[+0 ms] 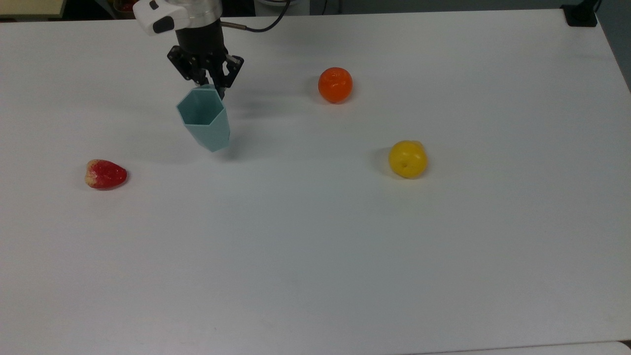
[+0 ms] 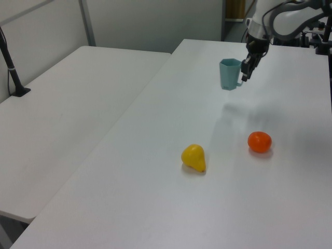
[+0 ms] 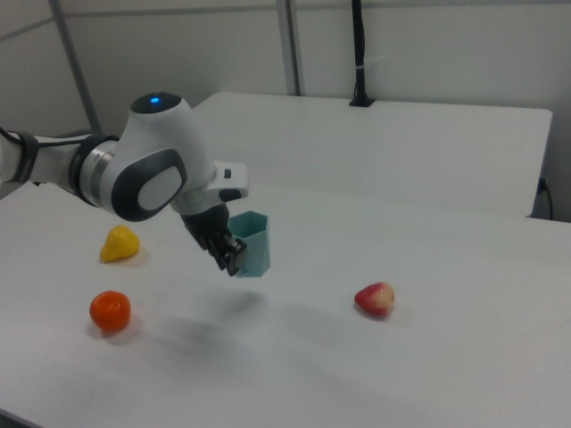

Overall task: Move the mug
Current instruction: 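Drag the gripped teal mug across the table toward the orange ball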

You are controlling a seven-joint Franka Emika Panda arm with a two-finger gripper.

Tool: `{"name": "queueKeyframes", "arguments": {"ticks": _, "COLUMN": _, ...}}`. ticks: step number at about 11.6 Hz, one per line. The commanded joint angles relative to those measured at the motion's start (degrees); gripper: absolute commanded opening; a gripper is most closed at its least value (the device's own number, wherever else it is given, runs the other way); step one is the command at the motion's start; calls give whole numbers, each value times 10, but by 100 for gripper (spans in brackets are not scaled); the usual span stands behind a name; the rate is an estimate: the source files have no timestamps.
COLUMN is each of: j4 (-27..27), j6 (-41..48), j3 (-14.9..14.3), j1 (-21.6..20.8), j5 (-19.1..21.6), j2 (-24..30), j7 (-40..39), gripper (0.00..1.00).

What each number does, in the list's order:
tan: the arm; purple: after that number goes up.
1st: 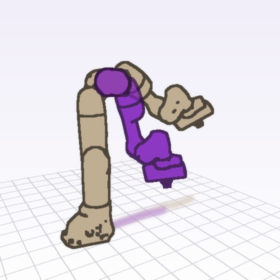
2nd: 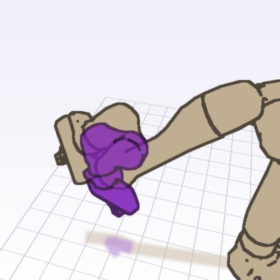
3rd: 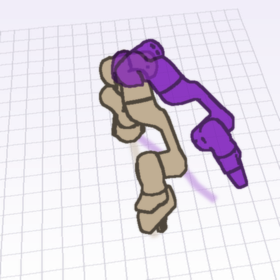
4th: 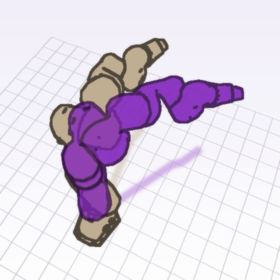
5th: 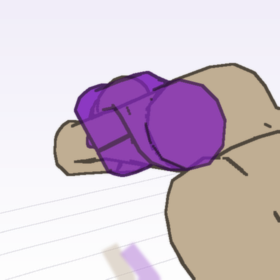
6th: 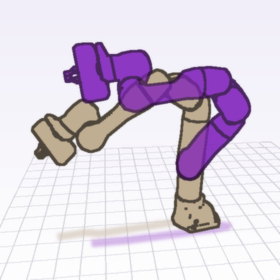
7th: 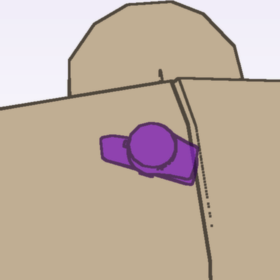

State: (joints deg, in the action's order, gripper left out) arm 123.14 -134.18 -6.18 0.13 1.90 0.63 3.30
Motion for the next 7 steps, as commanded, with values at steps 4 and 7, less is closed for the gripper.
{"name": "queueKeyframes", "arguments": {"ticks": 4, "j4": 79, "j6": -4, "j3": 1, "j1": -10, "j5": 3, "j2": 26, "j7": 7, "gripper": 0}}
{"name": "queueKeyframes", "arguments": {"ticks": 7, "j4": 97, "j6": -17, "j3": 2, "j1": -12, "j5": 3, "j2": 25, "j7": 7, "gripper": 0}}
